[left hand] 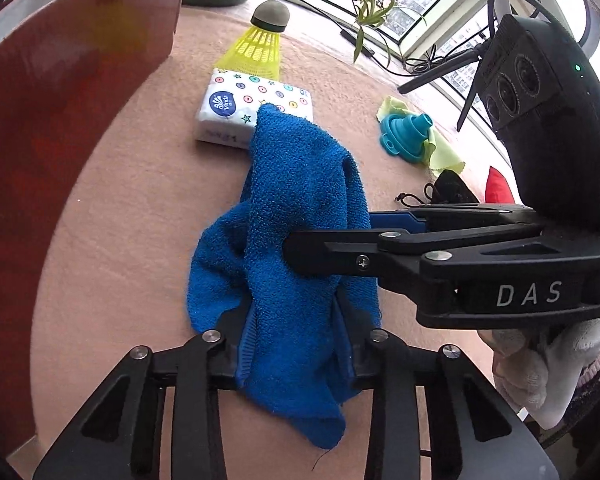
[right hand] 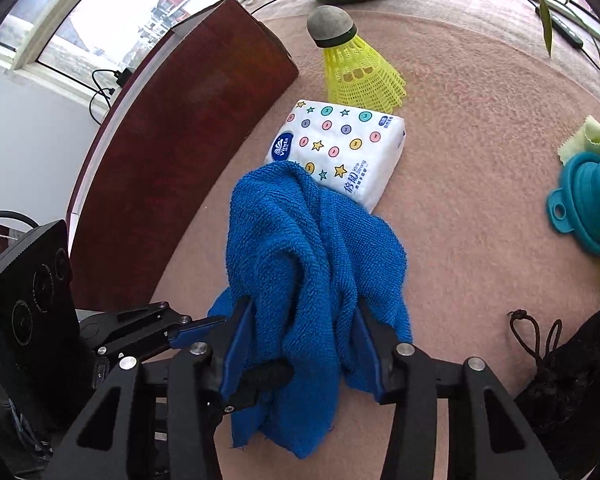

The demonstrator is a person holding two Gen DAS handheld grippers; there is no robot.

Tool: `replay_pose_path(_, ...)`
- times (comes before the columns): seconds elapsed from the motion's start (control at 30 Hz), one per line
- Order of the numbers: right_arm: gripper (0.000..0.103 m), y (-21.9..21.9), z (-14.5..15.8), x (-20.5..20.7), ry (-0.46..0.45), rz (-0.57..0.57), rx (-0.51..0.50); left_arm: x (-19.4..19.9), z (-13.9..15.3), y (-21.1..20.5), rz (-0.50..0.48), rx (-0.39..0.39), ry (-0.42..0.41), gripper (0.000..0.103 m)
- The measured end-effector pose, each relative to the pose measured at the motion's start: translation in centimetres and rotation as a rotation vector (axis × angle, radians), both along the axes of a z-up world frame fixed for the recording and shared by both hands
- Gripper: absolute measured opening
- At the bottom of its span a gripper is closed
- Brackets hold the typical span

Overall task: Organize soft objects
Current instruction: 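Close both grippers together on the middle of the blue towel, then carry the blue towel with both grippers into the box and release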

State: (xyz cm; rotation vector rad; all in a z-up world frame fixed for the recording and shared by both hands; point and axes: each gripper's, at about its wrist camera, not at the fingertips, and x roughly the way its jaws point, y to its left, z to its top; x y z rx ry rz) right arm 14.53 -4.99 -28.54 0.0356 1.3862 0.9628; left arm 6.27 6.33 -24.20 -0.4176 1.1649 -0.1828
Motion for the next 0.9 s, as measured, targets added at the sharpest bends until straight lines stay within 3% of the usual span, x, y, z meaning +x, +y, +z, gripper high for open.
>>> replay_pose_path(0.03,0.033,-0.1,0.0,-0.1,0.004,0.001,0.003,0.0,0.0,-0.2,-0.005,-0.005,-0.003,0.022)
replay_pose_path(0.2,0.021,-0.5,1.0,-0.9,-0.009,-0.004,0.019,-0.5,1.0,-0.7,-0.019,-0.017,-0.035,0.016)
replay_pose_path(0.5,0.019,-1.7,6.3,-2.7,-0.088,-0.04,0.083,-2.5,5.7,0.3,-0.01,-0.042,-0.143,0.015)
replay_pose_path(0.9,0.019,3.2,16.3,-5.2,-0.252,-0.035,0.18,-4.8,13.8,6.1,0.041,-0.026,-0.324,0.015)
